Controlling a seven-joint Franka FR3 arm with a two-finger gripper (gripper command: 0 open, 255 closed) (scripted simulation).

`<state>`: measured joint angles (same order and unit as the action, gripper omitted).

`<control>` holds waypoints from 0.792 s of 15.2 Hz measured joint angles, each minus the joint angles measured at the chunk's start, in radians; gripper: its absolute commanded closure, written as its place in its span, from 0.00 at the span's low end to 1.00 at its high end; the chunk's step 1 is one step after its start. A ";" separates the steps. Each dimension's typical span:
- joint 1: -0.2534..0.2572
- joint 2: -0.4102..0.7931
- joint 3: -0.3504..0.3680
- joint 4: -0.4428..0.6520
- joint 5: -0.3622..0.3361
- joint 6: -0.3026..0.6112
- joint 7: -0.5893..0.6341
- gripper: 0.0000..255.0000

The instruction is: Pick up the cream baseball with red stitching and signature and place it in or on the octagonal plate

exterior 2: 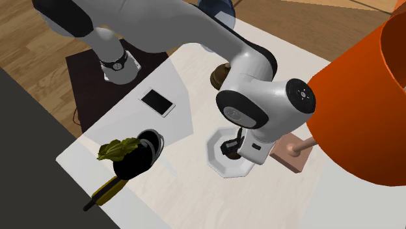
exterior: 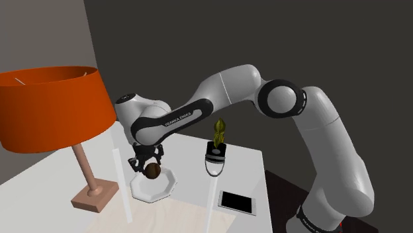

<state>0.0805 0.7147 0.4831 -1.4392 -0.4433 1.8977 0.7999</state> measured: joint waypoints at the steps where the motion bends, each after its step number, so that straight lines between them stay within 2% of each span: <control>1: -0.001 0.006 -0.002 -0.010 -0.003 0.012 0.002 1.00; 6: 0.005 0.039 -0.014 -0.016 -0.019 0.055 0.015 1.00; 12: 0.006 0.041 -0.015 -0.014 -0.023 0.060 0.018 1.00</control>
<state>0.0865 0.7556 0.4683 -1.4532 -0.4665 1.9572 0.8174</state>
